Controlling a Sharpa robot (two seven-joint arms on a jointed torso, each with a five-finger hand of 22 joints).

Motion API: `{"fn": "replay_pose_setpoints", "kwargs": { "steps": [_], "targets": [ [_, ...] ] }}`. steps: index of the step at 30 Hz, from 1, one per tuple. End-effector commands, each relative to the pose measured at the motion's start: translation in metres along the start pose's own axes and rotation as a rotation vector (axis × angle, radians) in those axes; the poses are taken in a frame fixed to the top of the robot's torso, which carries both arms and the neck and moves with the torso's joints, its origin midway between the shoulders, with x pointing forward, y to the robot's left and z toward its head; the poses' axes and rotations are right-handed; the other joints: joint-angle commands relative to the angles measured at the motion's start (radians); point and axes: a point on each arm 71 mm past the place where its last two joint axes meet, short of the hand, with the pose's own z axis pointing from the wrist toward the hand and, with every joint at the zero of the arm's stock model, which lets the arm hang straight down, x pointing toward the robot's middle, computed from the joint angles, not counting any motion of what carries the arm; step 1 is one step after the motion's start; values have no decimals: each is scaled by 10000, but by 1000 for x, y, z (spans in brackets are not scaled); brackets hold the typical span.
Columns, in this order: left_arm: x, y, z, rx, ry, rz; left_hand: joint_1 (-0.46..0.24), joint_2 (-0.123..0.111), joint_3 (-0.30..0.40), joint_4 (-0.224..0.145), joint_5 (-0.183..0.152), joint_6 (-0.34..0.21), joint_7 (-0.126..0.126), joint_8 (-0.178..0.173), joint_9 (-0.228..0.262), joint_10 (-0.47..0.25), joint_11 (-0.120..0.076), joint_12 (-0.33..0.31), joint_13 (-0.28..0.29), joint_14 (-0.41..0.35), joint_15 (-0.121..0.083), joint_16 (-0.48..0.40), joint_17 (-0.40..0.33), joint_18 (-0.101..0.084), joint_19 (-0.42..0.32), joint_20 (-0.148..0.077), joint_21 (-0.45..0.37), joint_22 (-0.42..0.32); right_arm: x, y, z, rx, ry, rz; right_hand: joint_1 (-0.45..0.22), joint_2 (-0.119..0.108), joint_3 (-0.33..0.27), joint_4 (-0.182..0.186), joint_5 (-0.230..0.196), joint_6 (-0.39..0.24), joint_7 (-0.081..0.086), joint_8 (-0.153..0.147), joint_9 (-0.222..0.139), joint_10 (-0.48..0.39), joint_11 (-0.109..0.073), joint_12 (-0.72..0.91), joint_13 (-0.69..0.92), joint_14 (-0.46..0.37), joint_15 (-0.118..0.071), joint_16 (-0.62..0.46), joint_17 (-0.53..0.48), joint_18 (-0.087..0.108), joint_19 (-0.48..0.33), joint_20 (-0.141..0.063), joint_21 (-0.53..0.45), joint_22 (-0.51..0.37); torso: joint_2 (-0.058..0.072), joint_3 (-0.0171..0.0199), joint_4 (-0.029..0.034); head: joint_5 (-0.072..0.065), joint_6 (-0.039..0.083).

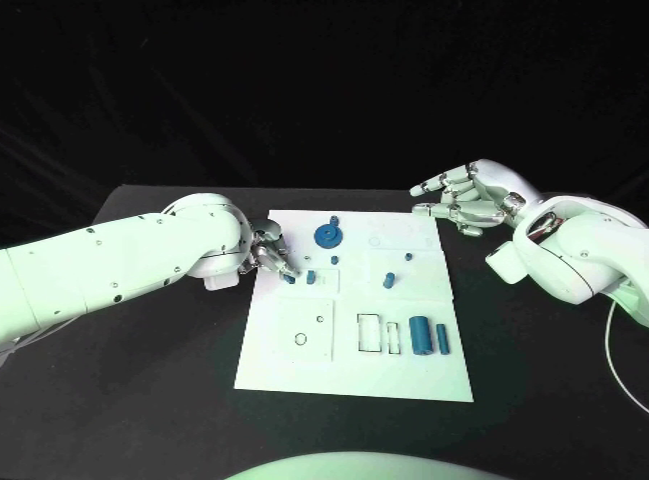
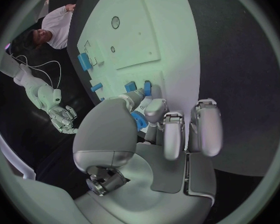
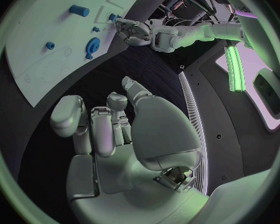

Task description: Assemble the parts on the task board

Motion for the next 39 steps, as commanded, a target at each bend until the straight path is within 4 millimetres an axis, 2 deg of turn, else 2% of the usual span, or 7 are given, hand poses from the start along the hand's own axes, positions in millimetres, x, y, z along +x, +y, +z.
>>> {"fn": "replay_pose_setpoints", "kwargs": {
  "steps": [1,6,11,28,32,39],
  "targets": [
    [6,-2,1,-83,398,198,-94,-1,-16,65,-19,122,-18,42,14,96,-5,54,34,1052,-73,24,2634,-72,181,-71,57,780,1,0,0,-19,89,22,-101,37,1,46,29,28,34,35,-13,-50,2,6,-9,441,-42,-30,-5,117,-56,-29,-48,-9,0,-1,5,-6,-13],
    [6,-1,2,-157,419,208,-208,-24,-107,115,-20,181,-41,90,54,134,-25,99,82,1052,-88,24,2634,-81,201,-86,85,818,1,0,0,-13,90,20,-101,37,1,46,29,28,34,35,-13,-50,2,6,-9,441,-42,-30,-5,117,-56,-29,-48,-9,0,-6,7,-13,-22],
    [6,-1,2,-210,444,223,-579,-74,-322,327,16,219,-55,133,112,173,-38,151,137,1052,-103,24,2634,-92,226,-105,116,864,1,0,0,-15,94,21,-101,37,1,46,29,28,34,35,-13,-50,2,6,-9,441,-42,-30,-5,117,-56,-29,-48,-9,-1,-11,7,-18,-32],
    [4,1,3,-319,249,101,-902,-134,-603,514,14,275,-81,207,207,227,-61,226,211,1052,-126,24,2634,-107,261,-128,160,933,1,0,0,-21,92,21,-108,39,3,52,33,30,32,39,-16,-65,0,-22,-42,438,-44,-52,-31,124,-68,-31,-74,-49,-2,-4,7,-23,-37],
    [3,1,3,-334,212,62,-1222,-183,-954,737,12,310,-75,252,270,241,-57,245,223,1052,-128,24,2634,-114,275,-133,176,962,1,0,0,-21,80,22,-108,39,3,52,33,30,32,39,-16,-65,0,-22,-42,438,-44,-52,-31,124,-68,-31,-74,-49,-2,2,3,-24,-41],
    [3,2,3,-331,175,-12,-1579,-132,-1530,1095,13,301,-68,276,347,207,-50,207,168,1052,-124,24,2634,-105,259,-132,129,933,0,0,0,-29,59,28,-113,37,3,54,33,29,32,40,-17,-80,0,-45,-66,433,-45,-74,-61,128,-79,-31,-90,-76,1,-4,9,-33,-31]
  ]
}}
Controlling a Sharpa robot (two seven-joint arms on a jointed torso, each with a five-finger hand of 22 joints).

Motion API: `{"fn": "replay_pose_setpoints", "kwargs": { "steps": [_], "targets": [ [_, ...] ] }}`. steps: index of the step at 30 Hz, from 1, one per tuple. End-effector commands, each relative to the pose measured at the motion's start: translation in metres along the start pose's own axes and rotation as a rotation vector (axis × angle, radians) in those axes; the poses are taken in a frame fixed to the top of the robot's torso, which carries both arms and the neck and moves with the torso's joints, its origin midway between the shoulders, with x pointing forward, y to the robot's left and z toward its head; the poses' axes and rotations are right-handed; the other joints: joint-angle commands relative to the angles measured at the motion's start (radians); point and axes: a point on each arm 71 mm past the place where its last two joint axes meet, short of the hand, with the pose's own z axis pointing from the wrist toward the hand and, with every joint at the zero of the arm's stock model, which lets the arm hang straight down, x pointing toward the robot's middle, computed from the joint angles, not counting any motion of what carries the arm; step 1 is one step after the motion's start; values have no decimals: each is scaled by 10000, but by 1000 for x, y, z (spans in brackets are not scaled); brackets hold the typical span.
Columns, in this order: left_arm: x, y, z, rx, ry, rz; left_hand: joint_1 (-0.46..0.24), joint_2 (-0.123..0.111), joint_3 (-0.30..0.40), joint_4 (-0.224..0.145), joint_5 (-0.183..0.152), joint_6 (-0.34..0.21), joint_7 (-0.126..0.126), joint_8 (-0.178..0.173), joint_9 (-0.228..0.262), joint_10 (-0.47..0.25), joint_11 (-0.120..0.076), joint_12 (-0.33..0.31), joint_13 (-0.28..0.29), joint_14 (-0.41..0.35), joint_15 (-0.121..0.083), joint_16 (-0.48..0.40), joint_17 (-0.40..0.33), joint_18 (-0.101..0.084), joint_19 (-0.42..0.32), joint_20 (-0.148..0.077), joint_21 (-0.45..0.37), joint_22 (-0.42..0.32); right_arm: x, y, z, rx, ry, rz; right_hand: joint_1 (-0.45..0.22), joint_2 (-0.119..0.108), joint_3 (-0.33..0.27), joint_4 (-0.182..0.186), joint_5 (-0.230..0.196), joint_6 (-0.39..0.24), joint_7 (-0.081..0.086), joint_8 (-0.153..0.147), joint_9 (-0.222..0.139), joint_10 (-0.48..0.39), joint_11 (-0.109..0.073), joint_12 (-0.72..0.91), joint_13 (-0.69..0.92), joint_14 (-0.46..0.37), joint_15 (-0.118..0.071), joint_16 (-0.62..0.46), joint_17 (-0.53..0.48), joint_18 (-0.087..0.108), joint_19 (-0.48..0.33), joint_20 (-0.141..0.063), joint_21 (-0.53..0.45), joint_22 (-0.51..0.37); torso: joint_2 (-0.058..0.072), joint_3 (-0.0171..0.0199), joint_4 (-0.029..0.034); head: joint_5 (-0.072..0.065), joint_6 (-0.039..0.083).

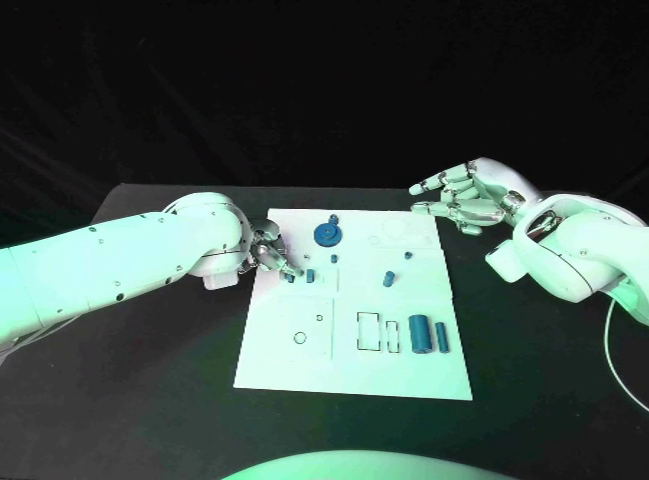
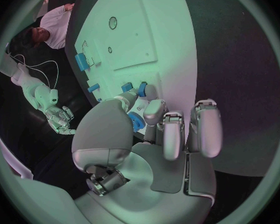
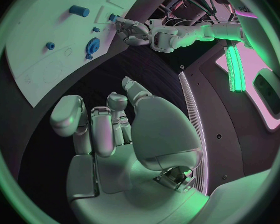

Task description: Assemble the parts on the task board

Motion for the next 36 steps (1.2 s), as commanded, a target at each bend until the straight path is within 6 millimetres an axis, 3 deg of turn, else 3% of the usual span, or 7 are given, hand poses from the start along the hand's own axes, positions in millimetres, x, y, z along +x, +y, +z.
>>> {"fn": "replay_pose_setpoints", "kwargs": {
  "steps": [1,22,24,26,29,33,36],
  "targets": [
    [2,1,1,-55,89,-22,-212,-4,-308,161,-5,34,55,58,37,31,-18,-11,-10,1050,-52,24,2635,-107,259,-61,11,935,1,0,0,-37,46,27,-73,-3,3,54,33,29,32,40,-14,-81,0,-45,-12,432,-45,-53,-12,129,-58,-11,-52,-16,0,-3,3,-7,10],
    [-2,5,-4,333,-458,-763,-334,208,-1158,521,19,16,23,99,146,19,-44,-17,-30,1050,-77,24,2635,-96,252,-83,-41,910,0,0,0,-22,66,30,-73,-3,3,54,33,29,32,40,-14,-81,0,-45,-12,432,-45,-53,-12,129,-58,-11,-52,-16,7,-23,1,-61,24],
    [-5,5,-6,666,-650,-1247,-180,445,-1153,503,76,-145,67,29,145,-205,-8,-292,-353,1050,-59,24,2635,-33,131,-77,-273,666,0,-1,0,-17,65,29,-73,-3,3,54,33,29,32,40,-14,-81,0,-45,-12,432,-45,-53,-12,129,-58,-11,-52,-16,2,-19,3,-68,26],
    [-8,3,-8,1145,-940,-1819,138,639,-1109,462,141,-525,222,-139,115,-968,135,-1185,-1363,1050,57,24,2635,137,-240,-6,-958,-38,0,-1,1,-11,62,26,-73,-3,3,54,33,29,32,40,-14,-81,0,-45,-12,432,-45,-53,-12,129,-58,-11,-52,-16,-1,-15,10,-85,31],
    [-15,0,-12,1992,-1470,-2691,558,668,-1041,482,166,-1178,540,-379,20,-2501,418,-2752,-3118,612,292,-995,1597,554,-1260,205,-2830,-1868,0,-1,1,-5,59,24,-73,-3,3,54,33,29,32,40,-14,-81,0,-45,-12,432,-45,-53,-12,129,-58,-11,-52,-16,1,-16,9,-95,34],
    [-22,-4,-16,2897,-2129,-3330,923,521,-1043,526,163,-1851,956,-606,-207,-3612,786,-3379,-3651,-586,649,-3287,-481,1150,-3105,526,-6216,-4931,0,-1,1,-1,61,25,-73,-3,3,54,33,29,32,40,-14,-81,0,-45,-12,432,-45,-53,-12,129,-58,-11,-52,-16,-1,-17,5,-103,42],
    [-25,-9,-18,3501,-2478,-3359,1430,195,-1231,401,147,-2540,1322,-970,-597,-4590,1195,-3950,-4098,-2593,1025,-6581,-3251,1180,-3871,839,-7552,-5850,0,-1,1,8,58,25,-73,-3,3,54,33,29,32,40,-14,-81,0,-45,-12,432,-45,-53,-12,129,-58,-11,-52,-16,2,-13,5,-115,58]
  ]
}}
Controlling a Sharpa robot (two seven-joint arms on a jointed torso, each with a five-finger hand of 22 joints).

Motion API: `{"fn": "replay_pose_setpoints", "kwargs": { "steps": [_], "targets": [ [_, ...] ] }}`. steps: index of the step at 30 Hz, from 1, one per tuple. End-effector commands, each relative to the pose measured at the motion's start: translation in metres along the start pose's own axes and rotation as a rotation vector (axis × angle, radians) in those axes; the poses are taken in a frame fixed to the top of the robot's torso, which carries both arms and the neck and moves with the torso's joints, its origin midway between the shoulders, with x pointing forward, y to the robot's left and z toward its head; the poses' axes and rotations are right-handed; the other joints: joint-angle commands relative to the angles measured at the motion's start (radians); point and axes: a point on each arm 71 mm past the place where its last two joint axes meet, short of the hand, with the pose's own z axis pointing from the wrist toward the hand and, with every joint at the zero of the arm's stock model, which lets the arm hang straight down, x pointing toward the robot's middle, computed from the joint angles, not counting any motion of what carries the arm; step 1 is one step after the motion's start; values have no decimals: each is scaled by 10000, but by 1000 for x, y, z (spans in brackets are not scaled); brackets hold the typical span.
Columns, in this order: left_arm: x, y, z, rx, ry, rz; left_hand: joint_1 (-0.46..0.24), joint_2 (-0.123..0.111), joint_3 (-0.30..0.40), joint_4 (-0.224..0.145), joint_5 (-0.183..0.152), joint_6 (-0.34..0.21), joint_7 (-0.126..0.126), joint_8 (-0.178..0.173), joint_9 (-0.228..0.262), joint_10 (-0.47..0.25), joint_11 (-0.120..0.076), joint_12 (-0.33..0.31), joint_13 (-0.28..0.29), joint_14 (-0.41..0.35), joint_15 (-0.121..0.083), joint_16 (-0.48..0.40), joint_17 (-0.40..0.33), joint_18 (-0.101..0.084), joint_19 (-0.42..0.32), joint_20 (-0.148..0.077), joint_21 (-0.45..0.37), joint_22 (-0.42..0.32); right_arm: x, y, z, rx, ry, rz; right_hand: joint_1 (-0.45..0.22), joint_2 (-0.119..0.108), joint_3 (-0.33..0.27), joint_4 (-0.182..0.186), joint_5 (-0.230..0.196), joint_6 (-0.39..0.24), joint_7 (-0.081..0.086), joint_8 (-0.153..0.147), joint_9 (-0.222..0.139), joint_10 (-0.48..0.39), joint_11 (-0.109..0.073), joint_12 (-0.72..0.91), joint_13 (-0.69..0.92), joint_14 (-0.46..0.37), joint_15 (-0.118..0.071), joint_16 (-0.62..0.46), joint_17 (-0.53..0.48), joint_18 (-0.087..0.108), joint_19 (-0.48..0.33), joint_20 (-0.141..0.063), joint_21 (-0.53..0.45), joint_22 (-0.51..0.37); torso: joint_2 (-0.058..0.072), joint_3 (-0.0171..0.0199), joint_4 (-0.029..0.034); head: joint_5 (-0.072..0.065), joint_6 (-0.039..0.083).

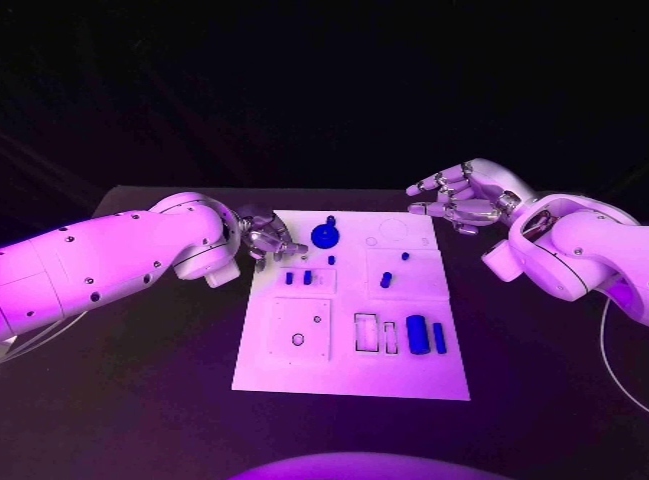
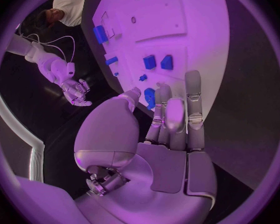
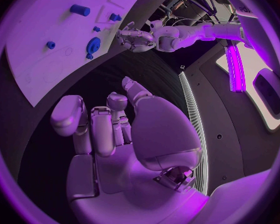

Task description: Assemble the parts on the task board

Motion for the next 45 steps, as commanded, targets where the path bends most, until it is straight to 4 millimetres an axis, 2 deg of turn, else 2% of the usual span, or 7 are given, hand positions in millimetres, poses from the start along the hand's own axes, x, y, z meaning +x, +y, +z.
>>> {"fn": "replay_pose_setpoints", "kwargs": {
  "steps": [1,6,11,20,26,32,45],
  "targets": [
    [-6,-16,0,1751,-881,-766,556,-106,-117,-150,24,-469,362,-356,-418,-833,339,-610,-481,-1795,338,-2799,-2225,58,-655,287,-1077,-713,1,0,0,-18,77,27,-76,-3,4,55,35,26,32,40,-13,-74,-1,-31,1,432,-45,-24,-13,130,-44,4,-59,-17,1,6,-2,-23,20],
    [2,-33,5,2755,-1075,521,2197,-275,117,-782,-13,-443,527,-1301,-1884,-1075,593,-2129,-2171,-2278,577,-4723,-3741,222,-852,671,-2843,-2143,1,0,0,-7,72,27,-75,3,9,57,38,25,31,41,-14,-66,-2,-17,10,432,-45,-29,-17,131,-45,4,-64,-22,-6,13,-3,-48,31],
    [17,-52,13,3946,-1398,2188,3577,-285,688,-1711,-182,474,162,-2201,-3268,-267,402,-3421,-3793,-1761,378,-5299,-4425,189,-250,339,-3046,-2482,1,0,1,-8,90,31,-60,68,53,68,62,28,33,47,-16,-61,-4,-9,7,434,-48,-36,-17,131,-45,1,-76,-32,-10,6,-6,-107,109],
    [34,-69,23,4621,-1670,4537,3384,-614,132,-2194,-218,1190,-104,-2972,-4277,-8,323,-4383,-4988,-683,146,-4781,-4392,200,556,160,-2491,-2201,4,1,2,-123,346,102,-30,44,65,38,69,23,33,47,-19,-70,-5,-12,0,437,-50,-39,-15,134,-51,0,-92,-53,3,12,-11,-131,149],
    [42,-70,33,4353,-1477,5436,3276,-524,220,-2295,-174,2125,-207,-3311,-4669,445,148,-4588,-5476,713,-40,-1432,-1904,180,1634,-70,-1468,-1518,5,1,2,-123,360,110,-20,45,72,32,71,24,33,48,-20,-73,-6,-15,-4,438,-50,-40,-15,133,-48,-1,-91,-49,8,8,-6,-135,167],
    [44,-69,38,4068,-1559,5850,3037,-594,567,-2284,-181,2696,-272,-3771,-4988,895,52,-4871,-5884,1621,-184,1606,642,-423,2948,-162,2360,2093,5,0,2,-121,372,115,-20,45,72,32,71,24,33,48,-20,-73,-6,-15,-4,438,-50,-40,-15,133,-48,-1,-91,-49,3,8,-11,-137,152],
    [49,-64,44,3438,-699,6327,2789,-644,766,-2275,-190,3073,-343,-4068,-5143,1242,-53,-5069,-6074,1900,-375,2370,1180,-707,3397,-324,4140,3855,6,0,3,-137,398,128,-15,59,86,31,76,28,35,52,-20,-57,-4,13,16,442,-51,-34,-2,131,-42,-2,-89,-40,0,20,-8,-151,145]
  ]
}}
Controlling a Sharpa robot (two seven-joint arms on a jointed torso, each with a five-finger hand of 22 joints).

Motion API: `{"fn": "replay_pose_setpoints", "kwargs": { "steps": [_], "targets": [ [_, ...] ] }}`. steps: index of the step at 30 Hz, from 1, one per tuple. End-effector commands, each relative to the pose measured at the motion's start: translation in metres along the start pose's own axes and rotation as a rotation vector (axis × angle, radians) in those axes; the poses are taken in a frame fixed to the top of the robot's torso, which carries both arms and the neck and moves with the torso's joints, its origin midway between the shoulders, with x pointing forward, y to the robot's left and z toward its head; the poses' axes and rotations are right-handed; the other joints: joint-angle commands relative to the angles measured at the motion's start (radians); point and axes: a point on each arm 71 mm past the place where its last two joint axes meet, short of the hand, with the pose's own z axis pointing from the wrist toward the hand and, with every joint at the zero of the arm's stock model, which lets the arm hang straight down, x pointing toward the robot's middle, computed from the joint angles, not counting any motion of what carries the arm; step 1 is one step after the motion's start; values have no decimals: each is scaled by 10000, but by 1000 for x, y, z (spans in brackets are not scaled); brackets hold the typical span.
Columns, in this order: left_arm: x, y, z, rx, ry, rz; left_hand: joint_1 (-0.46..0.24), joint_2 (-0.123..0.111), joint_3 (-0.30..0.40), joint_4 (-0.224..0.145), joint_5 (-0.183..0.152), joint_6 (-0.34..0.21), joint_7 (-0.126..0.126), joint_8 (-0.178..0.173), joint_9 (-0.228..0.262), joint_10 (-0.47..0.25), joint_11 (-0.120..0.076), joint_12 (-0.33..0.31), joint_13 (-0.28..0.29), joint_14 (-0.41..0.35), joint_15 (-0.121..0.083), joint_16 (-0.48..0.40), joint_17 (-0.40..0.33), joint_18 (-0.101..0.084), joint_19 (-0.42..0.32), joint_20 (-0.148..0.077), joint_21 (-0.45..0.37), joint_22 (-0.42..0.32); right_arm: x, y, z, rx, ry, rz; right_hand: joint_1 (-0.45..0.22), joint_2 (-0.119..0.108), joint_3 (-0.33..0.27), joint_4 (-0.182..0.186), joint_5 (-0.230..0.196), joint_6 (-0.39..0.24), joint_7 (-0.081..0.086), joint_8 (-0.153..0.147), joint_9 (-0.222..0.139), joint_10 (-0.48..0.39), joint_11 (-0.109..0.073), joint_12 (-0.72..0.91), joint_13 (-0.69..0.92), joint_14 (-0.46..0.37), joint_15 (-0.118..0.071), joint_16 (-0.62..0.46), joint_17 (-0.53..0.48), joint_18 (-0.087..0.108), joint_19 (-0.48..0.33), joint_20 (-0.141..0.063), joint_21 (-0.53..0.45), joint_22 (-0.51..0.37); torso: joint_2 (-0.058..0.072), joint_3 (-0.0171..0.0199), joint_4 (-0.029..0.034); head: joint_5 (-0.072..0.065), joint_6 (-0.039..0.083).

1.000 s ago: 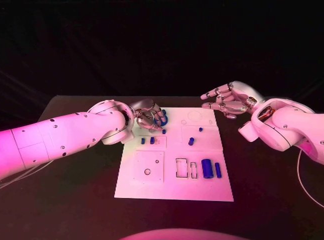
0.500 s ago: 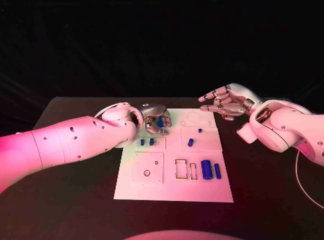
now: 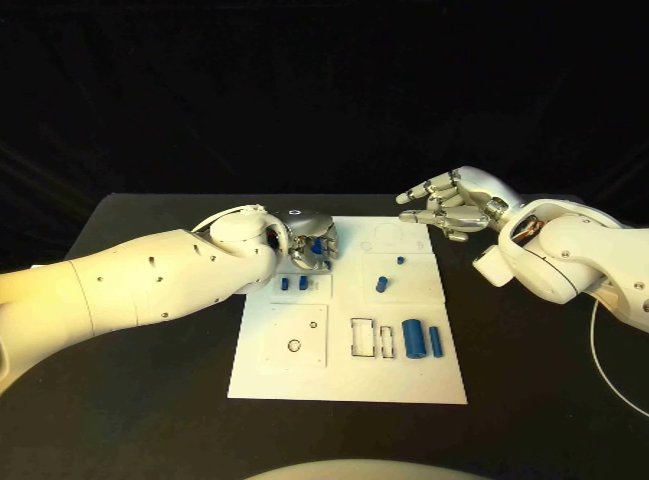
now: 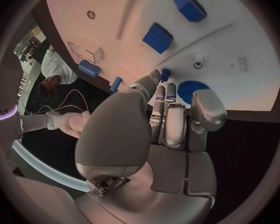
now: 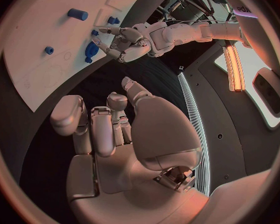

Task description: Assemble the parts on the task board

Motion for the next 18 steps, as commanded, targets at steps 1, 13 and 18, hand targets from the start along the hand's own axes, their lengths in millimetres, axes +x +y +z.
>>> {"fn": "replay_pose_setpoints", "kwargs": {
  "steps": [1,13,18],
  "targets": [
    [6,0,1,-141,738,334,-104,-16,56,-13,21,93,-10,-78,-16,83,-15,-22,-10,342,-75,57,23,-167,98,-13,148,148,1,1,0,-98,105,44,-16,59,45,-9,37,28,35,52,-13,-57,-4,13,15,442,-51,-34,6,131,-43,-2,-50,-1,-4,7,1,-2,-8],
    [9,2,5,-332,821,325,-83,48,191,-58,25,150,15,-174,-55,248,-49,-46,-16,400,-61,130,40,-236,181,-24,491,495,2,1,1,-108,118,49,-16,59,45,-9,37,28,35,52,-13,-57,-4,13,15,442,-51,-34,6,131,-43,-2,-50,-1,-3,4,9,-7,-29],
    [10,1,6,-306,753,261,-34,146,365,-105,27,231,43,-221,-72,356,-57,-79,-24,423,-27,172,47,-257,192,-3,605,621,2,1,1,-120,130,53,-17,61,46,-8,37,30,36,53,-12,-56,-4,15,15,442,-51,-35,4,131,-43,-2,-51,-2,0,-3,1,-9,-34]
  ]
}}
